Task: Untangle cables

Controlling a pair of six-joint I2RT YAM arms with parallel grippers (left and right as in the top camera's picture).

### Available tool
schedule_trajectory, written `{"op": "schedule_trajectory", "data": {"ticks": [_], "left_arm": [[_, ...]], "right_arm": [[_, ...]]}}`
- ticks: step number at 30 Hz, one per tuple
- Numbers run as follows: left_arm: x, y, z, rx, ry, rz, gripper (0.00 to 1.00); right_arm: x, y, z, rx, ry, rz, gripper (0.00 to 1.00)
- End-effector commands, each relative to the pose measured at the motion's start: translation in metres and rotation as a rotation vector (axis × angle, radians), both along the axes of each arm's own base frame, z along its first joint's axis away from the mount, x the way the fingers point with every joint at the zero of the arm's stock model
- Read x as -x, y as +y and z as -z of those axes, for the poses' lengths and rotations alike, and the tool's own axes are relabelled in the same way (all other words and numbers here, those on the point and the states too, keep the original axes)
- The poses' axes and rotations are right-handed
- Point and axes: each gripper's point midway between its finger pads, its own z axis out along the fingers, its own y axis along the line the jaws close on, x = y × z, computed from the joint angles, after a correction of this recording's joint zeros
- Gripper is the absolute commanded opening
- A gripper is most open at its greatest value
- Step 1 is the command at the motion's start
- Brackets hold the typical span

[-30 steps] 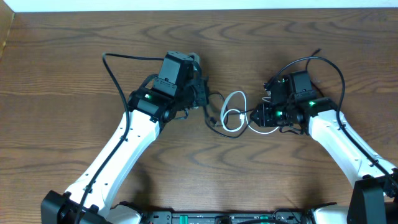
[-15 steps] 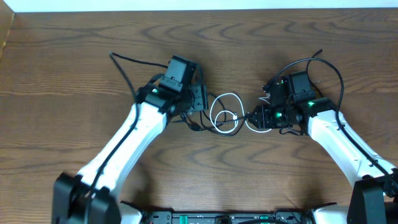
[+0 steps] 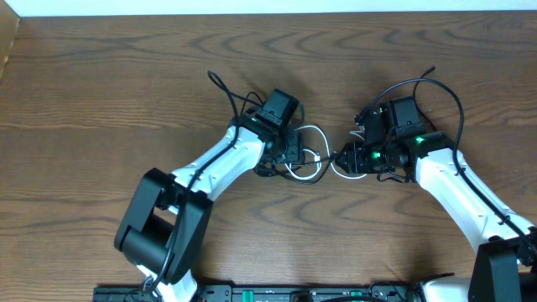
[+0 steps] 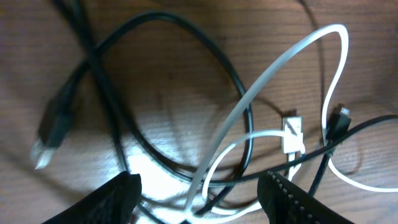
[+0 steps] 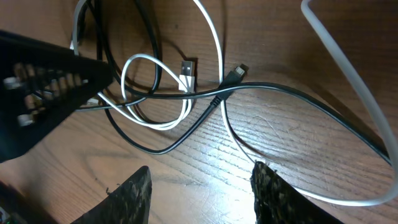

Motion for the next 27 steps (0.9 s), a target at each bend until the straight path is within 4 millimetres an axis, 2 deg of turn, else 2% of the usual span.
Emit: {"op": "schedule_trajectory", "data": {"ticks": [1, 3, 4, 5, 6, 9, 11, 12, 13, 14, 15, 16, 18, 20, 22, 27], "left_arm": [[0.003, 0.001, 0.017, -0.029, 0.020, 0.019, 0.57], [0.003, 0.001, 0.018, -0.029, 0.020, 0.019, 0.31], [0.002, 0.000, 0.017, -0.026, 0.017, 0.019, 0.13], [0.002, -0.003, 0.014, -0.007, 0.014, 0.024, 0.08], [0.002, -0.006, 0.011, 0.010, 0.015, 0.029, 0.08], [0.002, -0.029, -0.021, 0.143, 0.006, 0.072, 0.08], [0.004, -0.049, -0.064, 0.282, -0.026, 0.124, 0.07], [0.005, -0.055, -0.079, 0.323, -0.042, 0.141, 0.07], [0.009, -0.060, -0.104, 0.383, -0.069, 0.168, 0.08], [0.012, -0.063, -0.119, 0.419, -0.089, 0.186, 0.08], [0.019, -0.067, -0.153, 0.490, -0.142, 0.222, 0.08], [0.024, -0.067, -0.172, 0.523, -0.177, 0.239, 0.08], [0.030, -0.063, -0.197, 0.551, -0.234, 0.251, 0.08], [0.036, -0.060, -0.219, 0.574, -0.283, 0.262, 0.07], [0.040, -0.057, -0.230, 0.587, -0.310, 0.267, 0.08], [0.039, -0.057, -0.234, 0.595, -0.321, 0.263, 0.08]], "right_arm": [[-0.003, 0.002, -0.003, -0.001, -0.014, -0.008, 0.48], [-0.003, 0.002, -0.003, -0.001, -0.013, -0.008, 0.48], [-0.003, 0.002, -0.003, -0.001, -0.013, -0.008, 0.48], [-0.003, 0.002, -0.003, -0.001, -0.013, -0.008, 0.49], [-0.003, 0.002, -0.003, -0.001, -0.013, -0.008, 0.49], [-0.003, 0.002, -0.003, -0.001, -0.014, -0.008, 0.52], [-0.003, 0.002, -0.003, -0.001, -0.014, -0.008, 0.53], [-0.003, 0.002, -0.003, -0.001, -0.014, -0.008, 0.53], [-0.003, 0.002, -0.003, -0.001, -0.014, -0.008, 0.54], [-0.003, 0.002, -0.003, -0.001, -0.015, -0.008, 0.55], [-0.004, 0.002, -0.003, -0.002, -0.019, -0.008, 0.56], [-0.005, 0.002, -0.004, -0.004, -0.025, -0.008, 0.56], [-0.007, 0.004, -0.006, -0.014, -0.036, -0.011, 0.56], [-0.009, 0.009, -0.009, -0.043, -0.047, -0.021, 0.56], [-0.009, 0.019, -0.016, -0.102, -0.055, -0.046, 0.57], [-0.001, 0.051, -0.044, -0.330, -0.060, -0.152, 0.59]]}}
